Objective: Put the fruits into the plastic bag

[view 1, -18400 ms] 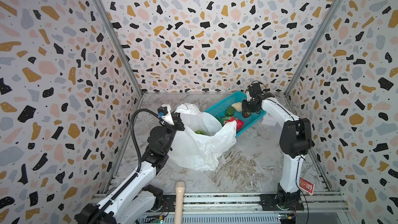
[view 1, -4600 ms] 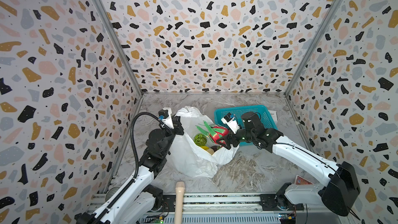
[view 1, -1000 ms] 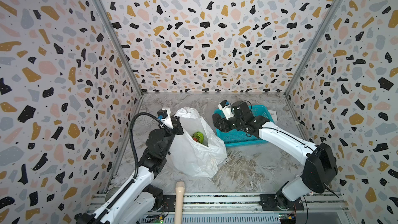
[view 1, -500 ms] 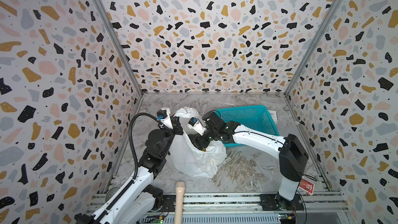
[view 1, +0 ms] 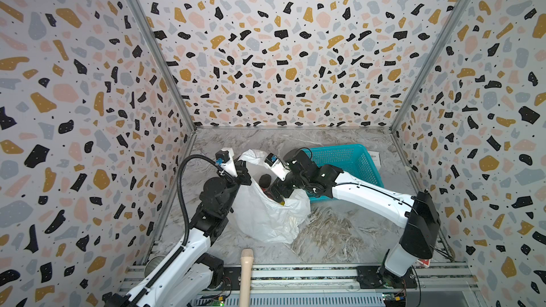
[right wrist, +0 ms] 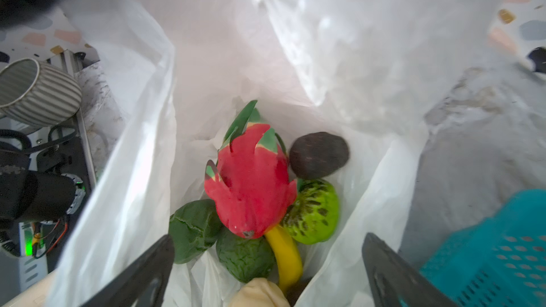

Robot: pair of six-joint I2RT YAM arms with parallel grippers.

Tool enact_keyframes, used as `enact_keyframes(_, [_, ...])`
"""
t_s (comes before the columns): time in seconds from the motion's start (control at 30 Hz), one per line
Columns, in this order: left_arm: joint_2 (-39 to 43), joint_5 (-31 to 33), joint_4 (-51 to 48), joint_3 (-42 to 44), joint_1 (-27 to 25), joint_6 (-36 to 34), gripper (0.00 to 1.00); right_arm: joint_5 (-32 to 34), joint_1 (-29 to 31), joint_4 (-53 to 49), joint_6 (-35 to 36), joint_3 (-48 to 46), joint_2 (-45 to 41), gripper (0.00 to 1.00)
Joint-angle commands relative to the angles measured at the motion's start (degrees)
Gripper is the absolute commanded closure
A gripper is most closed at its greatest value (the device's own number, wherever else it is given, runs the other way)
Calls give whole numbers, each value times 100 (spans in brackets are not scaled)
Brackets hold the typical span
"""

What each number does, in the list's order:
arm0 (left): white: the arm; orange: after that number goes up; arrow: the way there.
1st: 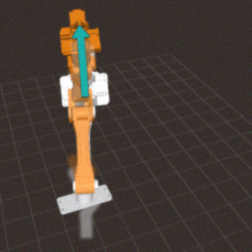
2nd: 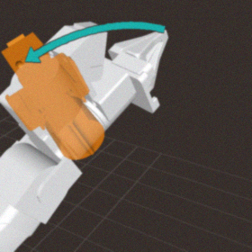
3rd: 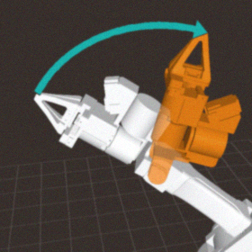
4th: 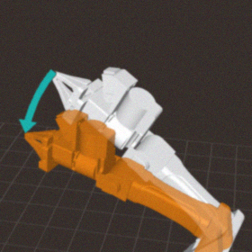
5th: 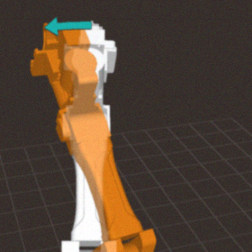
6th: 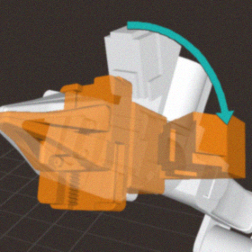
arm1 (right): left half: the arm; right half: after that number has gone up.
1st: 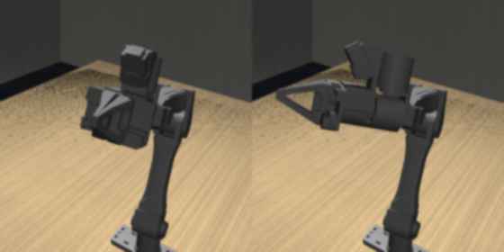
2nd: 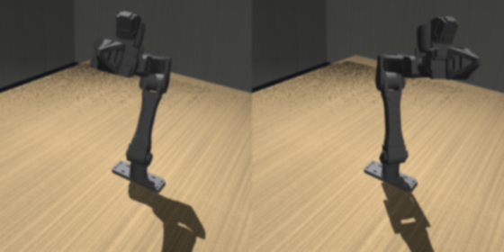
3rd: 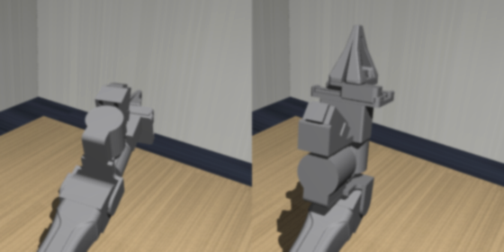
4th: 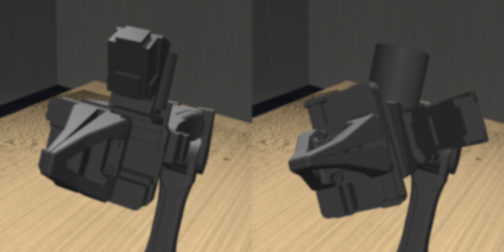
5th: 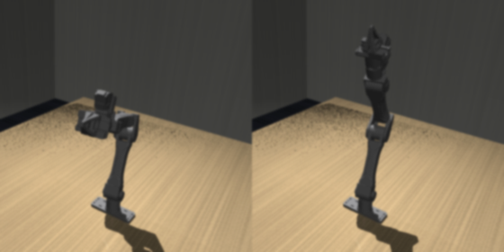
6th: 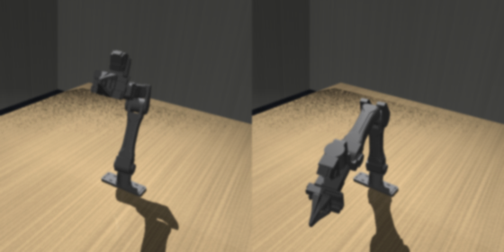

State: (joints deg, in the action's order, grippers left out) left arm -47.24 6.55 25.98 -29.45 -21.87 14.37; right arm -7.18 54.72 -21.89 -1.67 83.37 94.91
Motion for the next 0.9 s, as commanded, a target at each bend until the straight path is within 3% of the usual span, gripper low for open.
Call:
enact_keyframes(0.0, [23,13,310,74,18,13,100,352,-113,-257,115,-156,-292,1])
enact_keyframes(0.4, [5,-5,346,88,24,10,100,744,-269,-912,-552,-546,-282,0])
enact_keyframes(0.57, [-19,-22,396,115,24,22,100,167,-269,-1199,-676,-905,-385,2])
enact_keyframes(0.63, [-45,-46,417,125,20,39,100,-140,-269,-1292,-685,-1020,-359,8])
enact_keyframes(0.67, [-49,-48,416,128,18,50,100,-272,-269,-1316,-683,-1069,-342,16])
enact_keyframes(0.87, [-26,-48,409,117,19,66,100,-392,-286,-1132,-738,-1017,-358,100])
